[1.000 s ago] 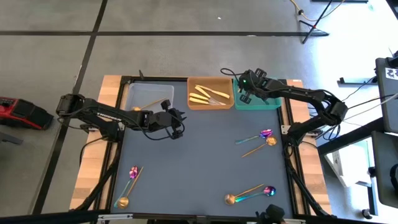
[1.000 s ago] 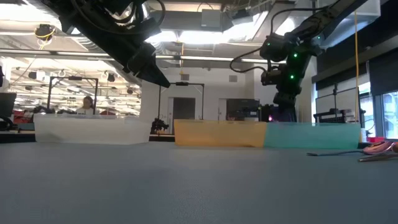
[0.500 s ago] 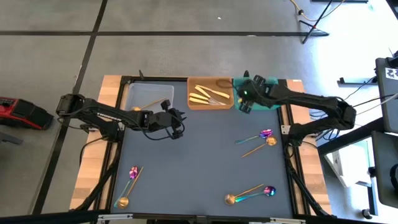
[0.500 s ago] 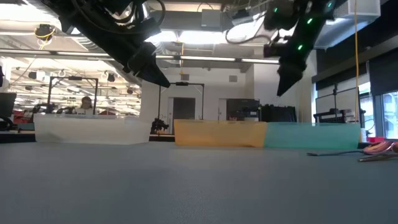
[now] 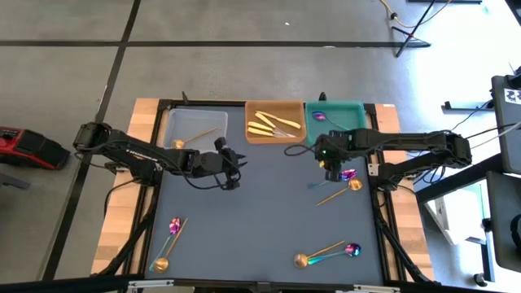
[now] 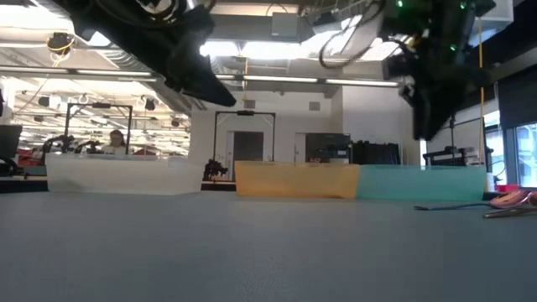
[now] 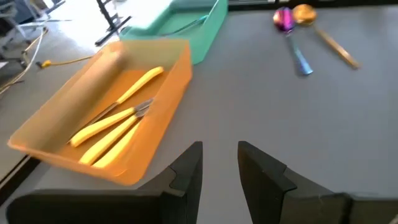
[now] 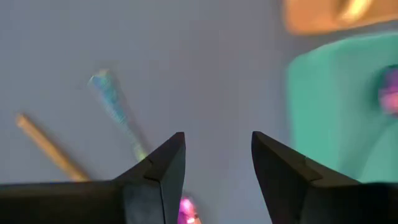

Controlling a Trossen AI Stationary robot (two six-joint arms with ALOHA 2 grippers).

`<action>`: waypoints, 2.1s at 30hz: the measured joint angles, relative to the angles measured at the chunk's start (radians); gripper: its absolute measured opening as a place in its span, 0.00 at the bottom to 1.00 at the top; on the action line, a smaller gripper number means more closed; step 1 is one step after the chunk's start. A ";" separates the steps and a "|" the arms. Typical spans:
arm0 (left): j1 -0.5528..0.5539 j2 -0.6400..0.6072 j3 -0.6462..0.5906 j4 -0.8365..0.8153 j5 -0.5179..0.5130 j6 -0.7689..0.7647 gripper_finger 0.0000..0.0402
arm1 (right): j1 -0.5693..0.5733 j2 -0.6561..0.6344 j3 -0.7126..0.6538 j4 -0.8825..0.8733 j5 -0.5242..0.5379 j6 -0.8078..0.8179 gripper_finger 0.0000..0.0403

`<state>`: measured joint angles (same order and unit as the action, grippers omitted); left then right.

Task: Sort silverware by color (type)
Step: Put the blue spoon into the blue bin

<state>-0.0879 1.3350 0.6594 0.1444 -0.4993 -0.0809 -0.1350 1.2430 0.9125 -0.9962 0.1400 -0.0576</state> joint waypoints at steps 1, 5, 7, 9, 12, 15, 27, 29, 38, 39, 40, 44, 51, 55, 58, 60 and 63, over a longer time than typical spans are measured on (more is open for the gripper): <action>-0.006 0.000 0.000 0.009 0.000 -0.006 0.24 | -0.002 0.000 -0.016 -0.001 -0.021 -0.001 0.42; -0.024 0.000 0.000 0.032 -0.002 -0.023 0.24 | -0.002 0.000 -0.091 0.016 -0.098 -0.002 0.42; -0.029 0.000 0.000 0.034 -0.003 -0.024 0.24 | -0.002 0.000 -0.126 0.029 -0.107 0.002 0.42; -0.031 0.000 0.000 0.034 -0.004 -0.026 0.24 | -0.002 0.001 -0.159 0.055 -0.113 0.020 0.42; -0.031 0.000 0.000 0.038 -0.010 -0.048 0.24 | -0.002 0.026 -0.175 0.071 -0.143 0.033 0.42; -0.031 0.000 0.000 0.037 -0.013 -0.073 0.24 | 0.013 0.064 -0.174 0.072 -0.151 0.035 0.42; -0.031 0.000 0.000 0.037 -0.012 -0.078 0.24 | 0.139 0.261 -0.166 0.142 -0.056 0.052 0.42; -0.031 0.000 0.000 0.037 -0.012 -0.078 0.24 | 0.144 0.284 -0.164 0.154 -0.044 0.053 0.42; -0.031 0.000 0.000 0.036 -0.012 -0.087 0.24 | 0.142 0.317 -0.163 0.154 -0.063 0.053 0.29; -0.031 0.000 0.000 0.036 -0.012 -0.099 0.24 | 0.142 0.317 -0.163 0.154 -0.065 0.053 0.25; -0.031 0.000 0.000 0.036 -0.012 -0.105 0.24 | 0.142 0.317 -0.163 0.154 -0.066 0.053 0.21; -0.041 0.000 0.000 0.031 -0.012 -0.123 0.24 | 0.142 0.319 -0.164 0.154 -0.063 0.029 0.07; -0.052 0.000 0.000 0.030 -0.012 -0.122 0.24 | 0.142 0.322 -0.134 0.130 -0.055 -0.016 0.04; -0.052 0.000 0.000 0.030 -0.012 -0.119 0.24 | 0.141 0.317 -0.102 0.103 0.002 -0.029 0.03; -0.052 0.000 0.000 0.030 -0.012 -0.083 0.24 | 0.141 0.290 -0.094 0.079 0.035 -0.030 0.01; -0.052 0.000 0.000 0.030 -0.007 -0.053 0.24 | 0.141 0.259 -0.093 0.078 0.037 -0.030 0.01; -0.052 0.000 0.000 0.027 -0.005 0.007 0.24 | 0.141 0.201 -0.093 0.077 0.037 -0.030 0.03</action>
<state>-0.1402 1.3350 0.6594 0.1710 -0.5040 -0.0742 0.0059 1.4437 0.8197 -0.9197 0.1766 -0.0875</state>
